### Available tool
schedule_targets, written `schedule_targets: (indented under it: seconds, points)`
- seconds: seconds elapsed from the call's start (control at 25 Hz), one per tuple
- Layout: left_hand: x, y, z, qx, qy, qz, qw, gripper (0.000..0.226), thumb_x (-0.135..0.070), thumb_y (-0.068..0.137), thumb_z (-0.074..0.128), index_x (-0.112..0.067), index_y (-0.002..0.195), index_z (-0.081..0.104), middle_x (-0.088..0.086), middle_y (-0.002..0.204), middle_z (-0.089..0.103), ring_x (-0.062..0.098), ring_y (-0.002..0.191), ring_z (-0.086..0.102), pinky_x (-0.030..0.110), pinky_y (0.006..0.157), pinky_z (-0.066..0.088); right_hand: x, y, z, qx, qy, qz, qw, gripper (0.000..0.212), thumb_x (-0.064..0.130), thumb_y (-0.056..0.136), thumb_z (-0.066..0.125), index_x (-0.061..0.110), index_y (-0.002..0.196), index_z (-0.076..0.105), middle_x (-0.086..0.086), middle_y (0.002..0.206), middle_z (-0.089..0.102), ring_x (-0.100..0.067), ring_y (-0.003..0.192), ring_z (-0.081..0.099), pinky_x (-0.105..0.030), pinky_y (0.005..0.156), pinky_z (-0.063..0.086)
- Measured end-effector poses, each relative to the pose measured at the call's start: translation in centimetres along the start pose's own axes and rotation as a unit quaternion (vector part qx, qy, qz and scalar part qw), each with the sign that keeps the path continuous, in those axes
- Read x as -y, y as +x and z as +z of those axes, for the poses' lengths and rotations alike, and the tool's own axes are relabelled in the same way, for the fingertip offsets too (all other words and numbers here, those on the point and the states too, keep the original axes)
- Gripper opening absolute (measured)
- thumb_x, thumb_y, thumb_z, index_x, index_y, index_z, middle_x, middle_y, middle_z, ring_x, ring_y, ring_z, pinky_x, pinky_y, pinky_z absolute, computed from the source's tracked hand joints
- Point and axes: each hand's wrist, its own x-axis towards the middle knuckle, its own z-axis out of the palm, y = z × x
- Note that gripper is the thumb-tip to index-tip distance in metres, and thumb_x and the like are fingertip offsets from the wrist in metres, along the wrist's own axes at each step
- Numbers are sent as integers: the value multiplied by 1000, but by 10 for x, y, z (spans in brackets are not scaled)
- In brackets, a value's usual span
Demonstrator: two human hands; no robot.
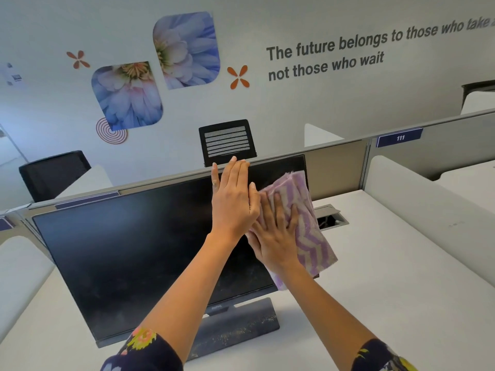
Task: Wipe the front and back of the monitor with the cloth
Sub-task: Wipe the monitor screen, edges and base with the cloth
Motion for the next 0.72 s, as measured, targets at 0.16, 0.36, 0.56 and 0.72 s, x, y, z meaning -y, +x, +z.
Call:
schedule_targets:
  seconds: [0.16, 0.36, 0.56, 0.72]
  points:
    - [4, 0, -2, 7, 11, 14, 1000, 50, -28, 97, 34, -8, 141, 46, 7, 145, 49, 18, 144, 30, 43, 123, 1, -30, -11, -7, 12, -30, 18, 999, 63, 56, 100, 37, 36, 155, 14, -8, 165, 8, -33, 151, 9, -62, 117, 16]
    - [2, 1, -2, 3, 3, 3, 1000, 51, -27, 95, 35, -7, 140, 48, 7, 144, 49, 18, 143, 31, 42, 123, 1, -33, 71, -31, -36, -1, 136, 990, 61, 51, 102, 31, 31, 156, 8, -12, 164, 8, -34, 151, 4, -59, 119, 11]
    - [1, 1, -1, 7, 0, -4, 1000, 51, -29, 97, 32, -8, 141, 47, 7, 146, 48, 18, 144, 31, 40, 123, -1, 6, 46, -8, -32, -5, 84, 996, 73, 51, 100, 33, 23, 157, -3, -11, 164, 8, -34, 150, 10, -60, 118, 14]
    - [0, 0, -2, 7, -4, -8, 1000, 50, -31, 98, 33, -10, 142, 47, 5, 146, 48, 17, 143, 31, 38, 122, -2, -4, -17, 3, -1, 5, 17, 1000, 67, 55, 101, 34, 29, 157, 8, -7, 163, 15, -32, 150, 17, -61, 114, 25]
